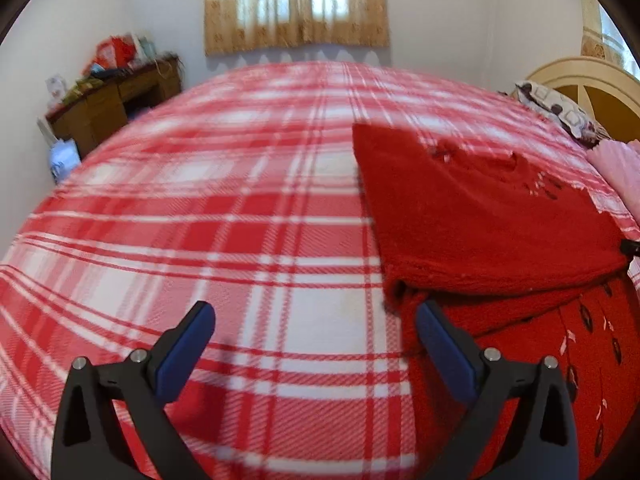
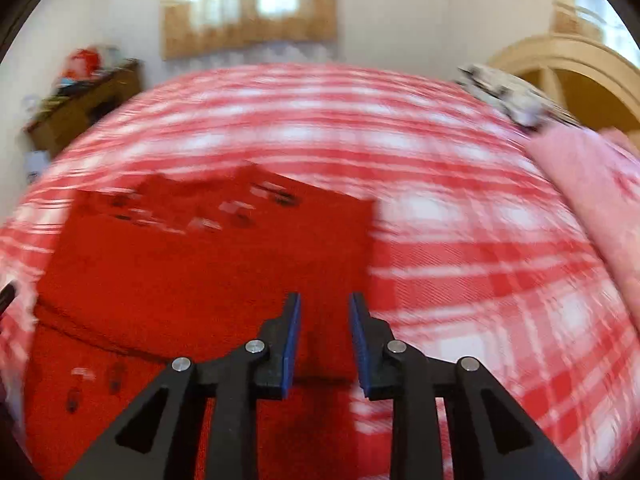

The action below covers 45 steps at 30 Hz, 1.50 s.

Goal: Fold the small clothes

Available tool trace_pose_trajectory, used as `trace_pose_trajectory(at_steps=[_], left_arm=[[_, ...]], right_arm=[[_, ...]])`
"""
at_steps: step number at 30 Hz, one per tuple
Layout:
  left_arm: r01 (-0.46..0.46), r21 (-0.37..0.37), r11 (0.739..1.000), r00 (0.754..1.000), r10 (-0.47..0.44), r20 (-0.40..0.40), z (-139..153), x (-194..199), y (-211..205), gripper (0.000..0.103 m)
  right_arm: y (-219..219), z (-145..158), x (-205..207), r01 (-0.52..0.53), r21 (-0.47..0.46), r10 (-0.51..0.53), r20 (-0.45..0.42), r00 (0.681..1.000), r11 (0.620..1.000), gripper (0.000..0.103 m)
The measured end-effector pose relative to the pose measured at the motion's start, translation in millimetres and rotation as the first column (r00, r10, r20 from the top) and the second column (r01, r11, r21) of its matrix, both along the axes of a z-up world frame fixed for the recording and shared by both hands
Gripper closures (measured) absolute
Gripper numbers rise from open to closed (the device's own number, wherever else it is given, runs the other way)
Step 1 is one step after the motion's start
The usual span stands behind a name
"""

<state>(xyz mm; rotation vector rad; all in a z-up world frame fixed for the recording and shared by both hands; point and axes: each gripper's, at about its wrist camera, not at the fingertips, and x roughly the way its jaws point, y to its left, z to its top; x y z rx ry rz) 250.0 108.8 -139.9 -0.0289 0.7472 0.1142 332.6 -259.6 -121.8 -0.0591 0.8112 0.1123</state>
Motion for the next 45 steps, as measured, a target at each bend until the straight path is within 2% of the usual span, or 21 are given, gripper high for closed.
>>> trace_pose_trajectory(at_steps=[3, 4, 7, 13, 15, 19, 25, 35, 41, 45], left_arm=[[-0.016, 0.044, 0.999, 0.996, 0.012, 0.088, 22, -7, -4, 0.001], [-0.01, 0.042, 0.999, 0.995, 0.006, 0.095, 26, -3, -6, 0.001], [0.003, 0.074, 0.997, 0.998, -0.008, 0.07, 27, 19, -17, 0.001], [0.042, 0.145, 0.988, 0.998, -0.033, -0.06, -8, 42, -37, 0.001], [0.056, 0.142, 0.988, 0.996, -0.045, -0.075, -16, 43, -39, 0.0], [0.055, 0.132, 0.99, 0.996, -0.044, -0.082, -15, 43, -38, 0.0], [0.057, 0.121, 0.991, 0.995, -0.047, -0.084, -14, 43, -37, 0.0], [0.06, 0.113, 0.992, 0.994, -0.049, -0.096, -17, 49, -36, 0.0], [0.062, 0.104, 0.993, 0.993, -0.051, -0.102, -19, 52, -37, 0.0], [0.059, 0.085, 0.995, 0.993, -0.049, -0.107, -17, 50, -36, 0.0]], right_arm=[[13, -11, 18, -0.031, 0.048, 0.033, -0.054, 0.998, 0.998, 0.074], [12, -16, 22, -0.023, 0.059, 0.027, -0.071, 0.997, 0.998, 0.074], [0, -39, 27, 0.01, 0.077, 0.001, -0.134, 0.991, 0.997, 0.074], [-8, -43, 11, -0.043, 0.098, 0.054, -0.105, 0.993, 0.994, 0.074], [-11, -42, 10, -0.043, 0.095, 0.053, -0.106, 0.993, 0.995, 0.074], [-15, -46, 18, -0.023, 0.115, 0.035, -0.106, 0.994, 0.993, 0.074], [-11, -48, 17, -0.017, 0.09, 0.025, -0.083, 0.996, 0.996, 0.074], [-23, -52, 13, 0.006, 0.164, 0.005, -0.067, 0.998, 0.986, 0.074], [-21, -46, 7, -0.006, 0.153, 0.016, -0.061, 0.998, 0.988, 0.074], [-19, -34, -9, -0.013, 0.156, 0.021, -0.048, 0.999, 0.988, 0.066]])
